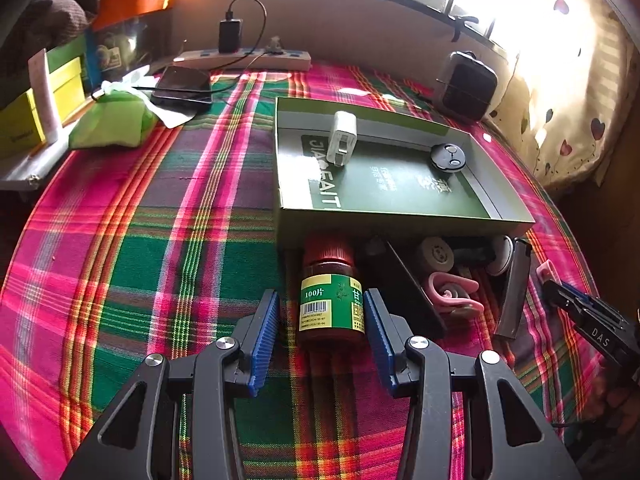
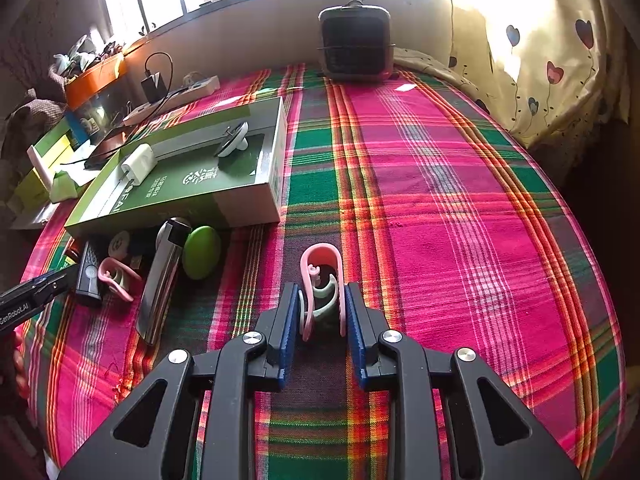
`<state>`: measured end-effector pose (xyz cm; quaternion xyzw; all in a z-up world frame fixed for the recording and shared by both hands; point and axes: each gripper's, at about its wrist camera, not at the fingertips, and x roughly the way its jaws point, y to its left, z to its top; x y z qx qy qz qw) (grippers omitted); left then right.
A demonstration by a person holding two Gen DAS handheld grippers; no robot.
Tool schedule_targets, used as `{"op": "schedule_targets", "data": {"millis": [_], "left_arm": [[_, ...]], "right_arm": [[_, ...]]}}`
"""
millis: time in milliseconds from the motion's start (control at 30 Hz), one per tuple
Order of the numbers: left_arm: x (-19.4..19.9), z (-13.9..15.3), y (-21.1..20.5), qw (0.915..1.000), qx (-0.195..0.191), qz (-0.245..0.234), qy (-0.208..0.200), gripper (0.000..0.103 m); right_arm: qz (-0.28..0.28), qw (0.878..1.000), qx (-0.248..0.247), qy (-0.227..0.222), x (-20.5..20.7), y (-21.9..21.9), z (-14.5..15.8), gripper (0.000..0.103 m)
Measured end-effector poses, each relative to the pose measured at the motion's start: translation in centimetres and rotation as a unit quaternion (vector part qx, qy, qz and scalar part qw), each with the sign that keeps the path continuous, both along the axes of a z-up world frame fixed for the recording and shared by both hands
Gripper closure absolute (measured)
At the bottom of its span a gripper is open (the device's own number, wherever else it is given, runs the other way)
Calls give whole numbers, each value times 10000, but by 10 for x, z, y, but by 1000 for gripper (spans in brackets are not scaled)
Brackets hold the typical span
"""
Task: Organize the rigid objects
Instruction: 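Grasp the pink clip with the right gripper while the left grasps the red-capped jar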
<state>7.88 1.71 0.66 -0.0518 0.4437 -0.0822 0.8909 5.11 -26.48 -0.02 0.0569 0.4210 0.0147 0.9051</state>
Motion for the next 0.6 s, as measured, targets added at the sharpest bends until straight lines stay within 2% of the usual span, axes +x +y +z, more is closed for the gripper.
{"op": "schedule_targets", "data": {"millis": [367,467,600], "left_arm": [[2,-1,-4,9998,160,44,-55,61],[3,-1,-4,9998,170,57,-60,71],[2,-1,-4,9998,177,62,-74,72]], "right_arm": [[12,10000,83,-7,0,-2,0,78],[12,10000,84,-6,0,-2,0,78],[11,10000,83,-7,0,-2,-1,78]]}}
